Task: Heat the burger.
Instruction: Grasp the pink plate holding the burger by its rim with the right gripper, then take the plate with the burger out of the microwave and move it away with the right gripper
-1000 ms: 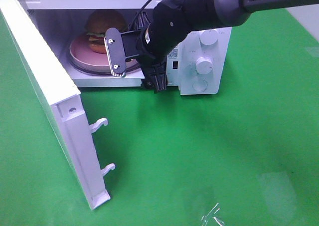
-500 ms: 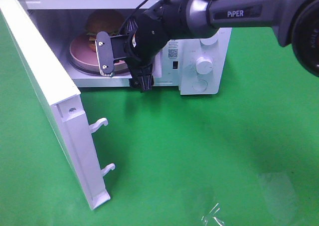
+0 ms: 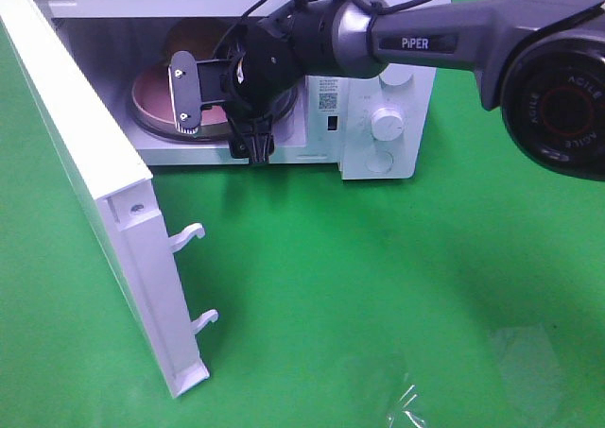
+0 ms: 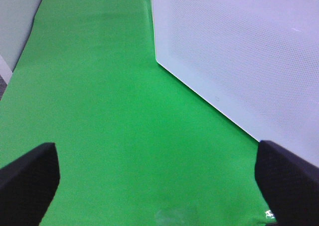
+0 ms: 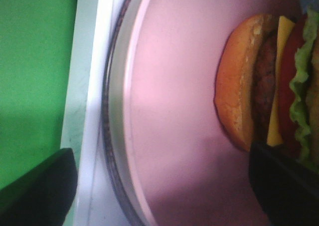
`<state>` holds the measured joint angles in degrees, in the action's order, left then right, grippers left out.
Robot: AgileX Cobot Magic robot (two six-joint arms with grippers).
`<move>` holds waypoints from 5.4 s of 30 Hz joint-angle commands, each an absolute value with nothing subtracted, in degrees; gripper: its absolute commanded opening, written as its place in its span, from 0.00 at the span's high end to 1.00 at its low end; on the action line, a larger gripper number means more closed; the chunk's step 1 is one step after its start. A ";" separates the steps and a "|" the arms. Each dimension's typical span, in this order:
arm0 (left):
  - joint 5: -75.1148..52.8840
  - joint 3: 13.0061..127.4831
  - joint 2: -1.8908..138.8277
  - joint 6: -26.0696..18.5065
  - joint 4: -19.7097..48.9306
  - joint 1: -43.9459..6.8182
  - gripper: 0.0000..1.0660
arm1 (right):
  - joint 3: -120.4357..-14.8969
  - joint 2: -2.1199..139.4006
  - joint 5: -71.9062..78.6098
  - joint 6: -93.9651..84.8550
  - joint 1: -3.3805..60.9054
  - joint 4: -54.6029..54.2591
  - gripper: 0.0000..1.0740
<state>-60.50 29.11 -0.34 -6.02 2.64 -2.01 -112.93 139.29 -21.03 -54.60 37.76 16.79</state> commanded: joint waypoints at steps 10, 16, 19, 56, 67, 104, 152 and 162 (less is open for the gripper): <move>-59.76 28.82 -1.43 -5.96 2.52 -1.83 0.06 | -113.79 140.60 -20.68 -54.20 38.27 12.61 0.64; -59.76 28.82 -1.43 -5.96 2.52 -1.83 0.06 | -113.79 140.60 -20.63 -54.20 38.27 9.80 0.93; -59.76 28.82 -1.43 -5.96 2.52 -1.83 0.06 | -113.79 140.60 -20.11 -54.20 38.27 9.80 1.00; -59.76 28.82 -1.43 -6.02 2.52 -1.83 0.06 | -101.36 130.75 -20.23 -80.73 38.27 2.23 1.00; -59.76 28.82 -1.43 -5.96 2.52 -1.83 0.06 | -93.79 126.51 -17.76 -85.77 38.10 -2.12 1.00; -59.76 28.82 -1.43 -5.96 2.52 -1.83 0.06 | -64.29 106.00 -6.53 -87.78 38.10 -3.32 1.00; -59.76 28.82 -1.43 -5.96 2.52 -1.83 0.06 | -35.98 73.40 -10.77 -66.12 38.10 14.09 1.00; -59.76 28.82 -1.43 -5.96 2.52 -1.83 0.06 | -31.63 62.40 -19.54 -61.25 38.10 16.44 1.00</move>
<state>-60.50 29.11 -0.34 -6.02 2.58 -2.01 -32.09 65.55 -20.23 -62.05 38.50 15.18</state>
